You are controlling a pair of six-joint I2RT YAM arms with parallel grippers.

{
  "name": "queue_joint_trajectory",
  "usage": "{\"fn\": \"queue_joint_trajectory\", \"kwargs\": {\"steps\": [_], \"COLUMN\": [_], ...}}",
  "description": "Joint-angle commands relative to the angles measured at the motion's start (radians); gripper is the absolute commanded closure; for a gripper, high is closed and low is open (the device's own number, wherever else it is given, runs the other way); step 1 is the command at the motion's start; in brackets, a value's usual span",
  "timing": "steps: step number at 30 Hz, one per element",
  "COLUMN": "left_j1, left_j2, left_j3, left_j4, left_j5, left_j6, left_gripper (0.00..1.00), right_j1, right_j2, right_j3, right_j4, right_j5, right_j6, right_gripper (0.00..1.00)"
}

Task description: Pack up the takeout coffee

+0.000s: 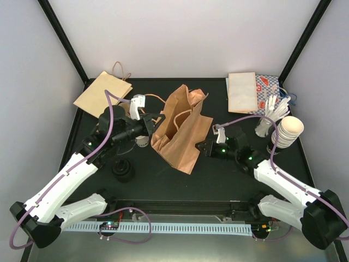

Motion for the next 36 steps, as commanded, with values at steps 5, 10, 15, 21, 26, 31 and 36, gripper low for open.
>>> {"fn": "queue_joint_trajectory", "kwargs": {"steps": [5,10,15,21,26,31,36], "left_j1": [0.013,0.014,0.013,0.015,0.016,0.017,0.017], "left_j2": [-0.027,-0.028,-0.029,-0.03,-0.032,-0.032,-0.031], "left_j3": [-0.005,-0.005,-0.004,-0.004,-0.004,-0.007,-0.007], "left_j4": [0.041,0.042,0.042,0.042,0.042,0.044,0.048], "left_j5": [-0.009,-0.005,-0.004,-0.002,0.001,0.001,0.004], "left_j6": [0.001,0.0,0.0,-0.003,-0.003,-0.004,-0.007], "left_gripper": [0.98,0.98,0.98,0.99,0.99,0.98,0.99], "right_j1": [0.005,0.006,0.007,0.005,0.006,0.006,0.006], "right_j2": [-0.073,-0.064,-0.045,-0.003,0.024,0.034,0.035], "right_j3": [-0.017,-0.036,-0.051,-0.054,-0.055,-0.054,-0.051], "right_j4": [-0.088,-0.076,-0.036,0.012,0.049,0.1,0.119], "right_j5": [0.095,0.085,0.06,0.024,0.006,-0.016,-0.018], "right_j6": [-0.03,-0.029,-0.023,-0.007,0.012,0.03,0.045], "right_gripper": [0.66,0.66,0.66,0.66,0.68,0.68,0.69]}}
